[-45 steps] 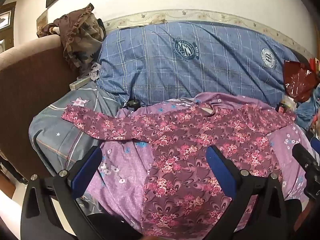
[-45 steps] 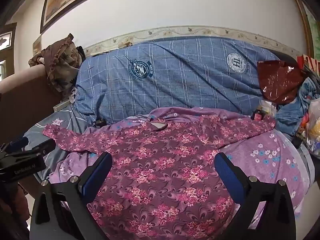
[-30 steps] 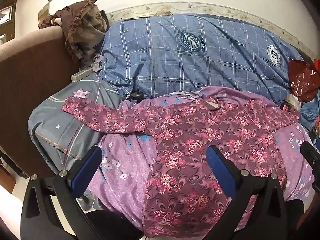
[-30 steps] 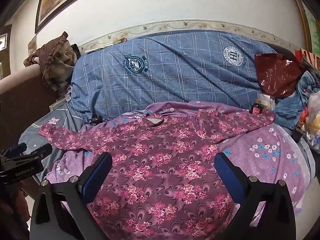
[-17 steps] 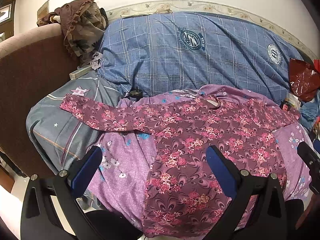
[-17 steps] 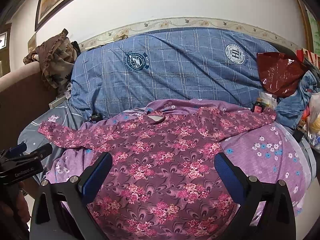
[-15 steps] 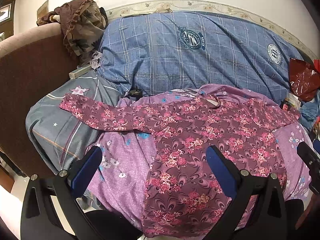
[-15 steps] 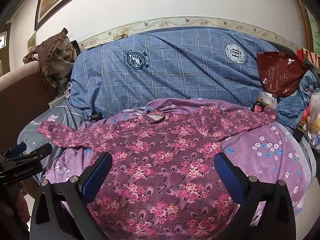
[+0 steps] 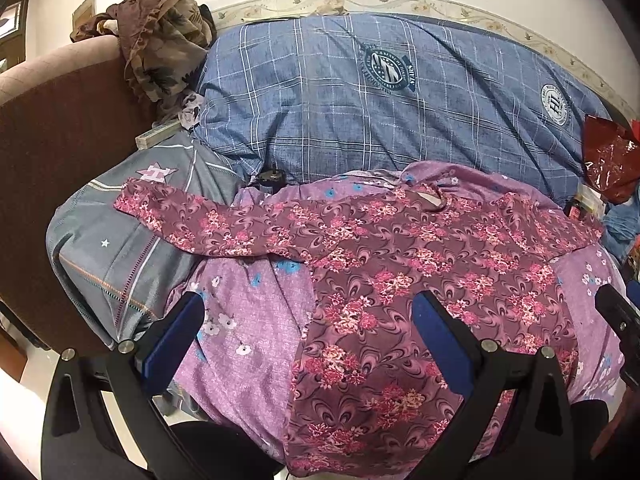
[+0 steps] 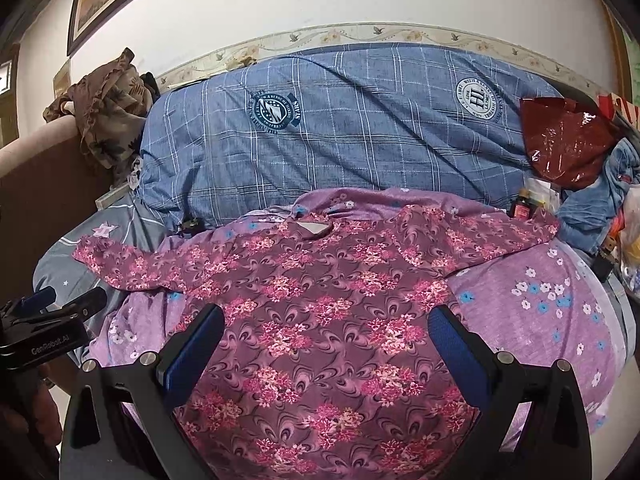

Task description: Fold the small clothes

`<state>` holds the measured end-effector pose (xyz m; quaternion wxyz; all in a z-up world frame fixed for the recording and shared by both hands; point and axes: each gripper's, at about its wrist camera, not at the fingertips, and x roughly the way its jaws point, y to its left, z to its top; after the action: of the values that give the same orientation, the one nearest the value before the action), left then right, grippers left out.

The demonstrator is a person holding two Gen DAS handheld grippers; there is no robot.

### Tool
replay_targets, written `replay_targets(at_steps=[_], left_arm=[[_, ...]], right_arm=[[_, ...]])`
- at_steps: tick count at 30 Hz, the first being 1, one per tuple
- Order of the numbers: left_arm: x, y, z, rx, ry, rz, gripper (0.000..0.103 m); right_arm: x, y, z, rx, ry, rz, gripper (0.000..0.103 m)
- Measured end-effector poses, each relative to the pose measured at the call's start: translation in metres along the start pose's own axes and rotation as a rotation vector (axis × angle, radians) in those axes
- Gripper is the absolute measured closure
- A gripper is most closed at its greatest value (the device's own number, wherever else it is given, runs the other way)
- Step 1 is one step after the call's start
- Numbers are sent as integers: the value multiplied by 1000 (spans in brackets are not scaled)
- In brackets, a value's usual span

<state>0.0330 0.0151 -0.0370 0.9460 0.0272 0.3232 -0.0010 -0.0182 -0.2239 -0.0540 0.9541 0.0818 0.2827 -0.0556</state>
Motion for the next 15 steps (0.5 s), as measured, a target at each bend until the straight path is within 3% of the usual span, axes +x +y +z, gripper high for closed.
replay_targets(at_steps=[15], left_arm=[[13,27,2,-43,12,9,0]], right_arm=[[9,30,6,-62,21,14,1]])
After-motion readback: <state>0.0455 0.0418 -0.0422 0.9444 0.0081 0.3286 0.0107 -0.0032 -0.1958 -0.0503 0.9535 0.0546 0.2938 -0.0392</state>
